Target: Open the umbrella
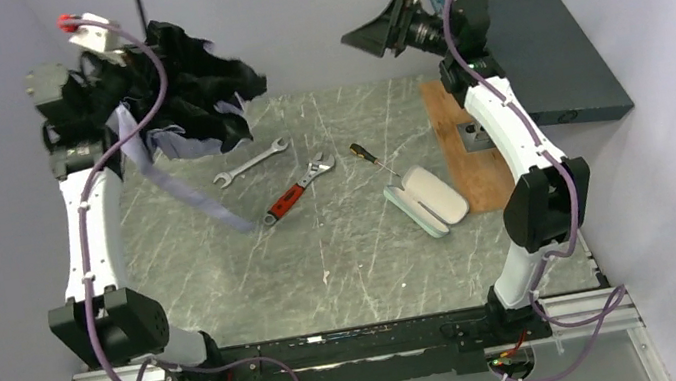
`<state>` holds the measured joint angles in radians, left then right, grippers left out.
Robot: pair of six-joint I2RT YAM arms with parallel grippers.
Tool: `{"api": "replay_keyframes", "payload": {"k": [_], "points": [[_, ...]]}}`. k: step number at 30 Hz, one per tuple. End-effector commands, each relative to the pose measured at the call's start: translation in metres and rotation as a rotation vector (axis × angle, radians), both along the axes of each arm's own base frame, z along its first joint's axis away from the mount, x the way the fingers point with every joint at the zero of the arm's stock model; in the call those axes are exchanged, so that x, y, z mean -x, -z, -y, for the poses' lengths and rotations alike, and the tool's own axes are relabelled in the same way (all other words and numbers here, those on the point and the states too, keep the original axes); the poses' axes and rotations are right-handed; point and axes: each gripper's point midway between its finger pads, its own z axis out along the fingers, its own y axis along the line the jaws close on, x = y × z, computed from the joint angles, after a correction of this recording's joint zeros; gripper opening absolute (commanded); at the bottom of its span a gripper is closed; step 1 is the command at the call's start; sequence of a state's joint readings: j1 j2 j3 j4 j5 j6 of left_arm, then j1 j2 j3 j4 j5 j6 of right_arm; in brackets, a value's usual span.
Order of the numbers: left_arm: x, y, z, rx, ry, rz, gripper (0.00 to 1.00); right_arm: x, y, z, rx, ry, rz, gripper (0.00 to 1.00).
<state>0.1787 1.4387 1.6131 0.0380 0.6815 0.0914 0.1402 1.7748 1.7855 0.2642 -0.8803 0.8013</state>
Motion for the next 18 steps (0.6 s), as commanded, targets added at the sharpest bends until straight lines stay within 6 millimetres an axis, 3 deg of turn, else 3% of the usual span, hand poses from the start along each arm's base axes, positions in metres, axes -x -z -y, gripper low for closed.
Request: {"api": "replay_keyframes", "payload": {"k": [1,2,3,7,10,18], "points": [[0.058,-0.016,0.138,0.195,0.446,-0.091,0.00,0.041,-0.019,-0.013,0.095,-0.017,0.192,0.97],[0.070,-0.013,0.156,0.220,0.500,-0.105,0.00,0.046,-0.020,-0.017,0.113,-0.019,0.222,0.97],[0.072,-0.010,0.162,0.271,0.515,-0.128,0.00,0.052,-0.023,-0.021,0.125,-0.023,0.254,0.97],[0.069,0.006,0.173,0.308,0.599,-0.213,0.00,0.073,-0.035,-0.046,0.173,-0.043,0.380,0.98],[0.080,0.010,0.186,0.302,0.660,-0.208,0.00,0.085,-0.045,-0.064,0.186,-0.040,0.464,0.98],[0.114,0.030,0.222,0.167,0.754,-0.184,0.00,0.080,-0.062,-0.101,0.132,-0.021,0.489,0.96]]}}
